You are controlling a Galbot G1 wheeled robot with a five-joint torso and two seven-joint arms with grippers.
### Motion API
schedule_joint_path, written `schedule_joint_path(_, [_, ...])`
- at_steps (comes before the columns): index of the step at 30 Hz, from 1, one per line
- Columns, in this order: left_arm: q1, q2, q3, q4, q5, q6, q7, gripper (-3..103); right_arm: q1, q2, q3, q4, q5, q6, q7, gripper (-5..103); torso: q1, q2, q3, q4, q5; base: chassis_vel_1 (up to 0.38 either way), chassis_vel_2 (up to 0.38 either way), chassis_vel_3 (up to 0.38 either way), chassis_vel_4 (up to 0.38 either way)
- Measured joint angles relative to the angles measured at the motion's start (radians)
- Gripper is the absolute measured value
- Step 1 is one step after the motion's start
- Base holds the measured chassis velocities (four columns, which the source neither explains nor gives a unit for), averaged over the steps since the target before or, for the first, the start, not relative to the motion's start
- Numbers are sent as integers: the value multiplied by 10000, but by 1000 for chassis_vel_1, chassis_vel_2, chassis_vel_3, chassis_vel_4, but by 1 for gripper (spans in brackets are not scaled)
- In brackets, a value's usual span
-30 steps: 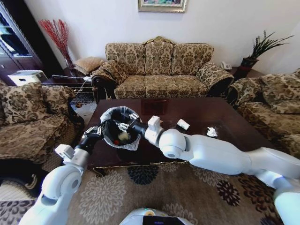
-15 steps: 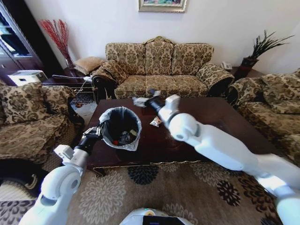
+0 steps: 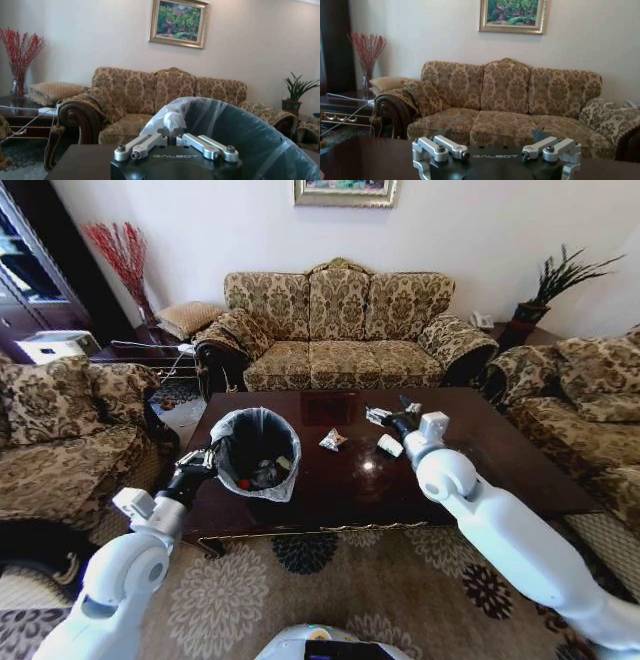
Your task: Move to the front of the table and place the trash on the table into the trash bin.
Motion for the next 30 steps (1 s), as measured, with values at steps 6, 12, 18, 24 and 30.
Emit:
schedule_joint_path(6, [52,33,3,-69,0,-10,15,3,-406,75,217,75,-154,18,-34,100,-1,0,-1,3,0,-65,55,60,-77])
schedule_joint_path(12, [121,38,9,-145,0,-22,22,3,-510,123,205,40,-187,1,14,100,-3,1,-1,0,-1,-184,195,178,-185])
schedule_joint_path(18, [190,94,-27,-255,-3,-30,5,3,-342,301,13,-380,-168,-219,116,100,7,-1,3,-1,-3,-256,256,261,-258])
schedule_joint_path(24, [301,84,-105,-317,-6,-71,-124,3,-519,700,-295,-552,110,-404,351,100,19,-4,8,2,0,-138,139,113,-131])
schedule_joint_path(30, [392,9,-131,-451,-45,-2,-161,3,-1442,1035,-576,-991,-568,-120,-130,100,-13,2,-6,-1,-3,-24,10,-2,-2])
